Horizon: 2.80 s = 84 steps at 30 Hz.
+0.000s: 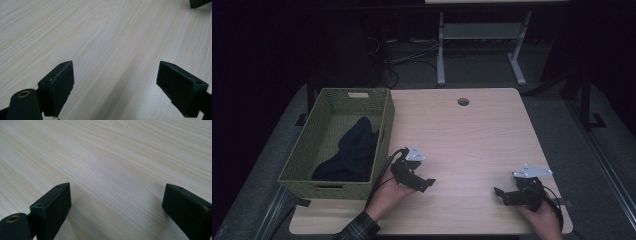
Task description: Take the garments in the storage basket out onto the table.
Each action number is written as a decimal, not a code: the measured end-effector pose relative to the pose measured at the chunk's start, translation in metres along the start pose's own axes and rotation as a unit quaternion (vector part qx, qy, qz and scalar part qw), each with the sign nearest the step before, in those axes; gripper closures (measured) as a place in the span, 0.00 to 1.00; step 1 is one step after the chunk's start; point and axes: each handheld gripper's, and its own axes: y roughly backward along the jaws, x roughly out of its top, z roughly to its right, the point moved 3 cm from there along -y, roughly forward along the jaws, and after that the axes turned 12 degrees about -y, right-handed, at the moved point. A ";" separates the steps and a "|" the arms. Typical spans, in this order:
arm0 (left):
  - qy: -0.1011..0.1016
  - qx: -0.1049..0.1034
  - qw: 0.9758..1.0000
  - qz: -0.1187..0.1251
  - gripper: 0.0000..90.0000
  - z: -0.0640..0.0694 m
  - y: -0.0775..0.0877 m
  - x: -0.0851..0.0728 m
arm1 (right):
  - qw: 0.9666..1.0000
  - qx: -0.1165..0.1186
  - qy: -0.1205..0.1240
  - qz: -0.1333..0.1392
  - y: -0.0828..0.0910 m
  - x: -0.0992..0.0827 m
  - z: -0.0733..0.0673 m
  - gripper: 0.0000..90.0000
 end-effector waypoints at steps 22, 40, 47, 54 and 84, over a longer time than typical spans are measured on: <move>-0.014 -0.014 1.000 -0.009 0.16 -0.009 0.014 0.021 | 1.000 0.000 0.000 0.000 0.000 0.000 0.000 0.09; -0.027 -0.028 0.999 -0.021 0.16 -0.015 0.027 0.032 | 1.000 0.001 0.000 -0.001 0.000 0.000 0.000 0.09; -0.021 -0.034 0.999 -0.023 0.16 -0.019 0.035 0.035 | 1.000 0.000 0.001 0.000 0.000 0.000 0.000 0.09; -0.020 -0.035 0.999 -0.025 0.17 -0.023 0.044 0.037 | 1.000 0.000 -0.001 0.000 0.000 0.000 0.000 0.09; -0.028 -0.030 0.998 -0.038 0.17 -0.043 0.082 0.047 | 1.000 0.001 0.000 0.000 0.000 0.000 0.000 0.09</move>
